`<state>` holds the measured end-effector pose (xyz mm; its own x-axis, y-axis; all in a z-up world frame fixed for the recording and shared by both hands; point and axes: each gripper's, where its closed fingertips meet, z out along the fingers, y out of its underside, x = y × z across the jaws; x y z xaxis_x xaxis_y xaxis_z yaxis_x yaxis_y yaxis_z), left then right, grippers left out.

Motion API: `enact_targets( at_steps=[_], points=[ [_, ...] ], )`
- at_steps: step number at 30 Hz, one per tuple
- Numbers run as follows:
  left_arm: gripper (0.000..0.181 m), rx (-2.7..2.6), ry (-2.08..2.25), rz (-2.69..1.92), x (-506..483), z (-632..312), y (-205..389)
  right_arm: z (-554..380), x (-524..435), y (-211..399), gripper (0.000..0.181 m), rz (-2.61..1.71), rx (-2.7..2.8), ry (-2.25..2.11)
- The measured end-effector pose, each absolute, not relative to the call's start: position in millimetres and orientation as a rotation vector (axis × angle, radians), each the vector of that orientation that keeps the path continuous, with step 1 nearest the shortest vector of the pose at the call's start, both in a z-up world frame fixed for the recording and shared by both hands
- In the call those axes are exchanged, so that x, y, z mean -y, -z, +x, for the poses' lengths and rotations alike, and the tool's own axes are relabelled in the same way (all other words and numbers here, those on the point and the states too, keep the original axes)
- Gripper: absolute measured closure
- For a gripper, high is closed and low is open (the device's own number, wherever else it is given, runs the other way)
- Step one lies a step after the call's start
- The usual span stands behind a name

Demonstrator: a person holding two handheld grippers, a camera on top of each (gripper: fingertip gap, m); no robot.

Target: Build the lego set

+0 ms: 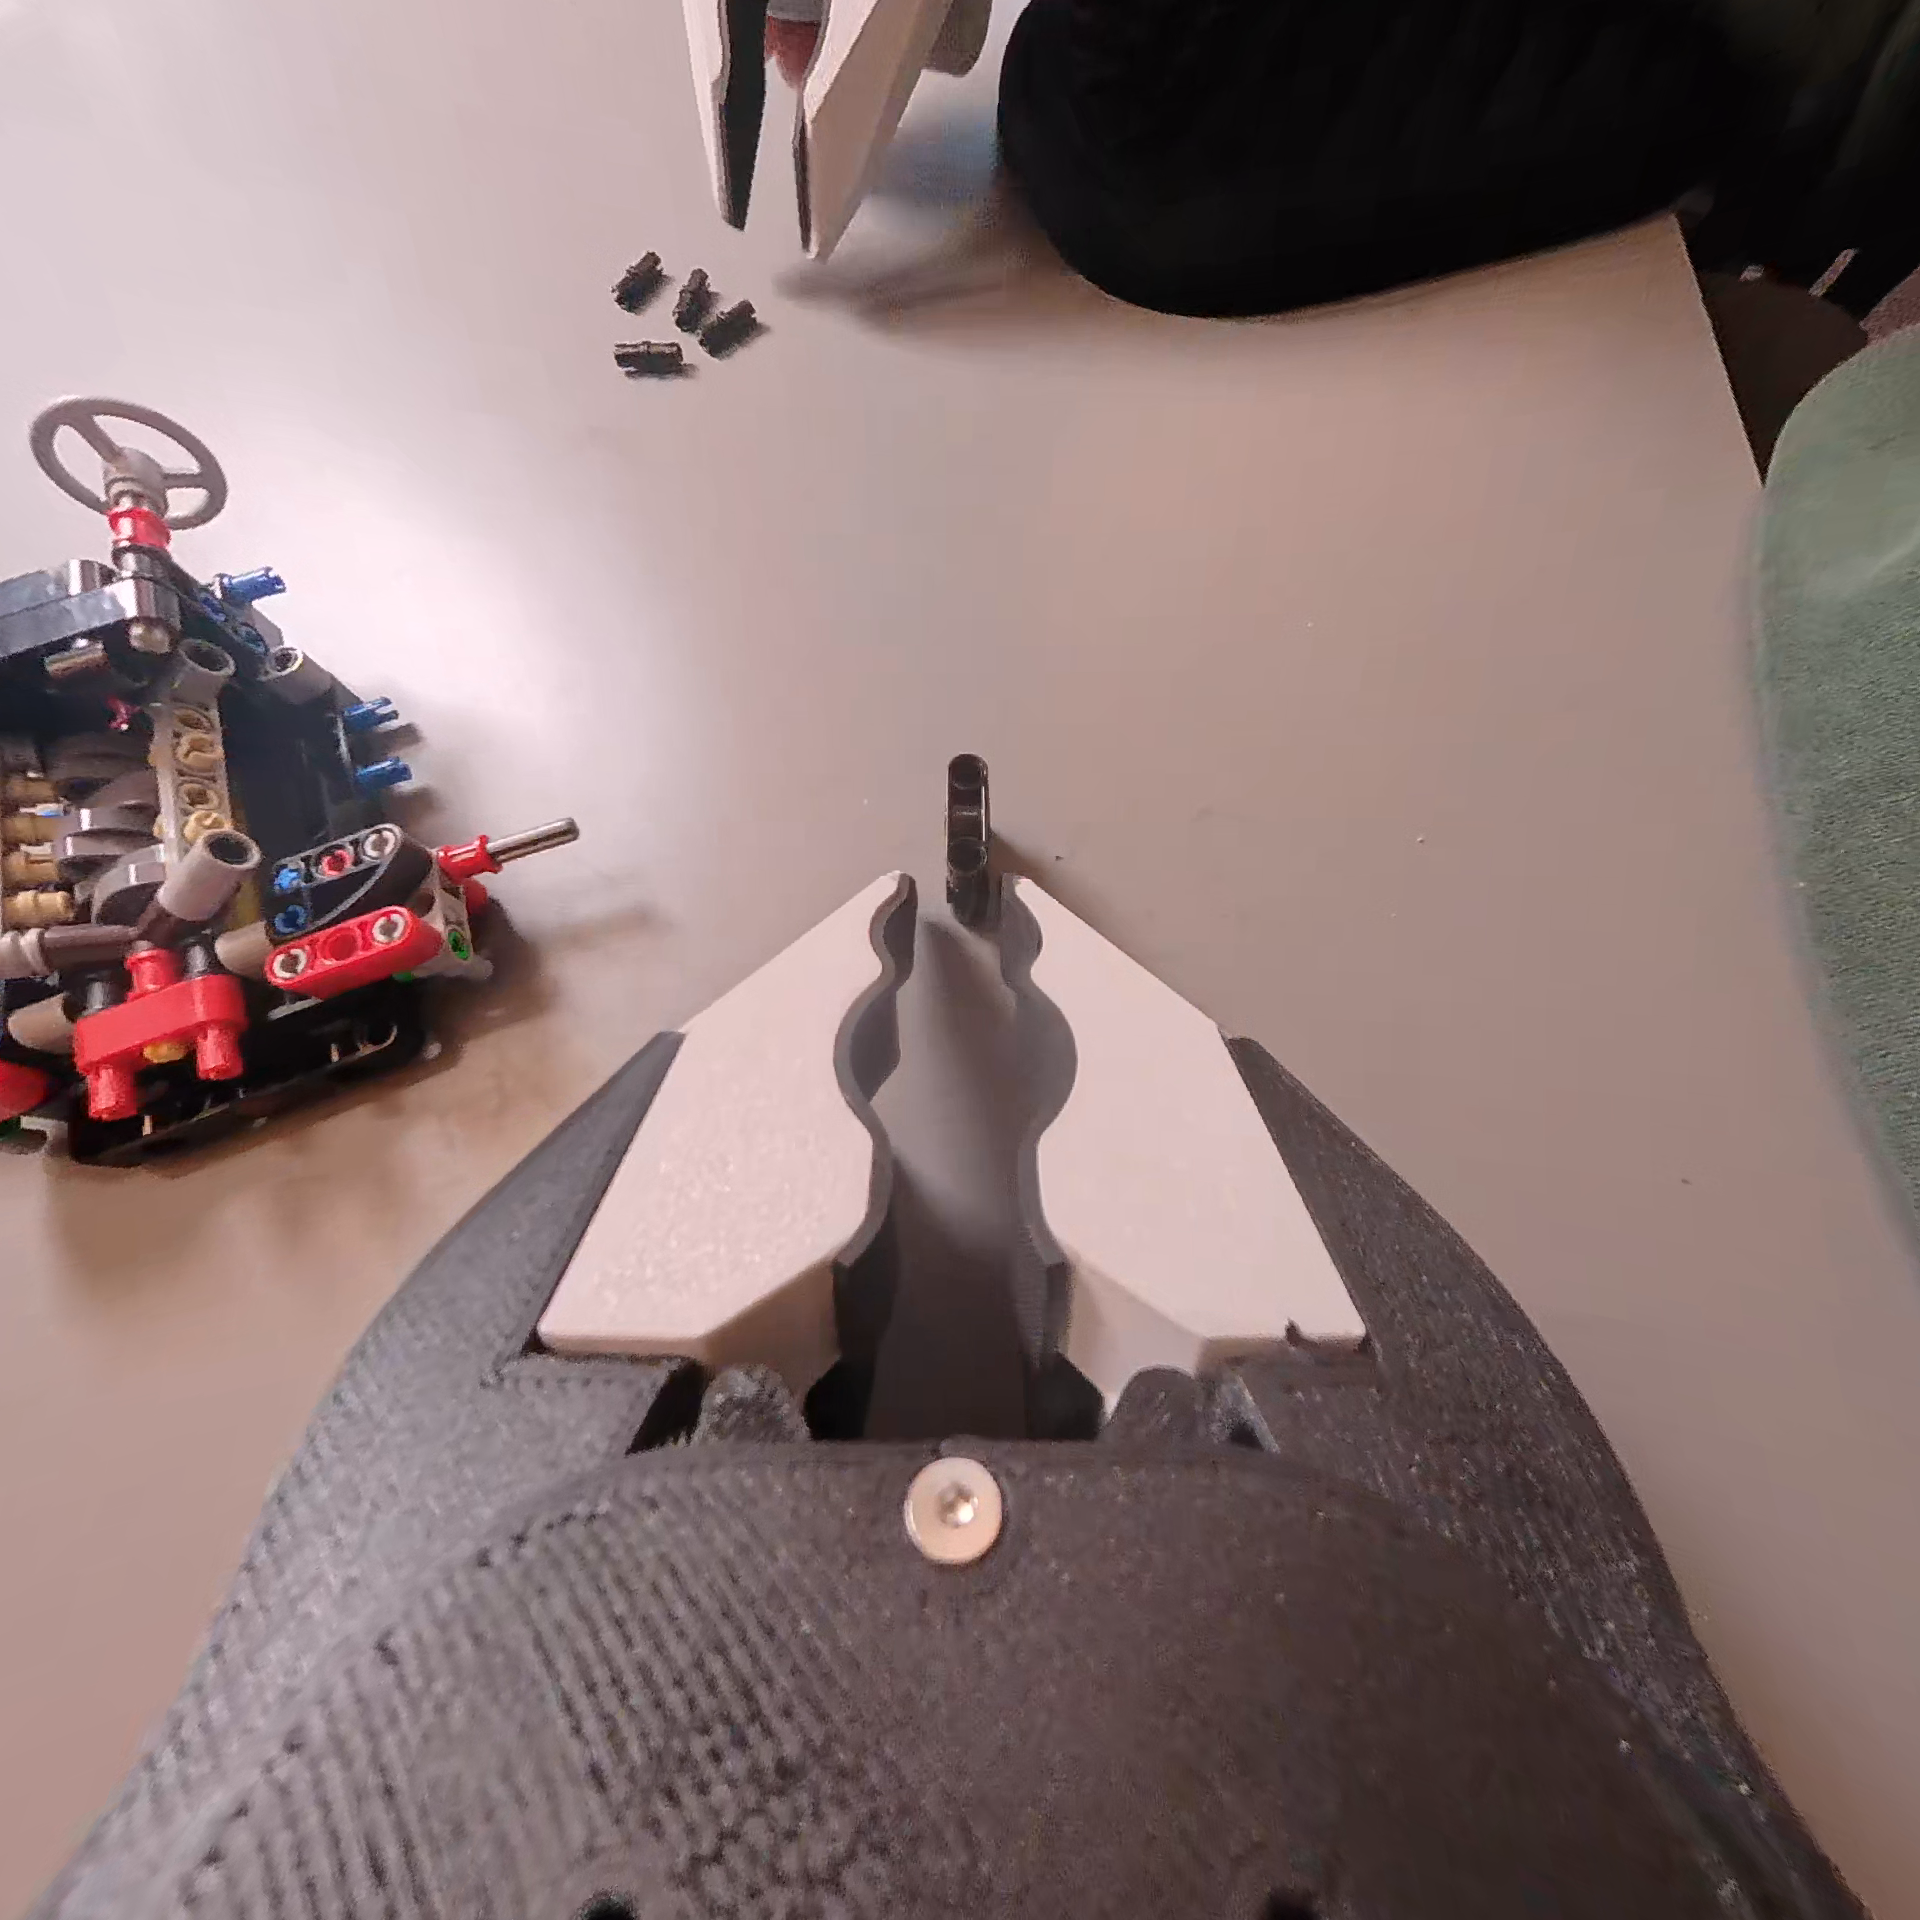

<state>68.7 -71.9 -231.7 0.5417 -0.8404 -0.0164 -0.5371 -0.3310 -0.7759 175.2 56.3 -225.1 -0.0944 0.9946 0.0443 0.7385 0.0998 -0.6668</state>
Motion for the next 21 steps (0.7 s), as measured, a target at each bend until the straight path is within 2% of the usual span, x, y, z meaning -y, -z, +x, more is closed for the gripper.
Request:
enact_targets(
  at_steps=[1, 12, 17, 21],
  points=[
    [0.166, -1.105, 0.515, -2.019, 71.8, 68.5, 231.0, 172.1, -57.9, 226.8, 0.162, -1.693, 1.890, -0.664],
    [0.158, -0.862, 0.719, -1.964, 63.1, 57.8, 195.1, 146.7, -47.5, 234.6, 0.178, -1.588, 1.981, -0.527],
    [0.158, -0.674, 0.917, -1.918, 59.3, 64.1, 175.2, 103.1, 11.2, 191.6, 0.178, -1.220, 1.952, -0.802],
    [0.156, -0.550, 1.048, -1.902, 56.8, 69.2, 166.3, 77.2, 53.6, 172.1, 0.179, -0.991, 1.966, -0.816]
  ],
)
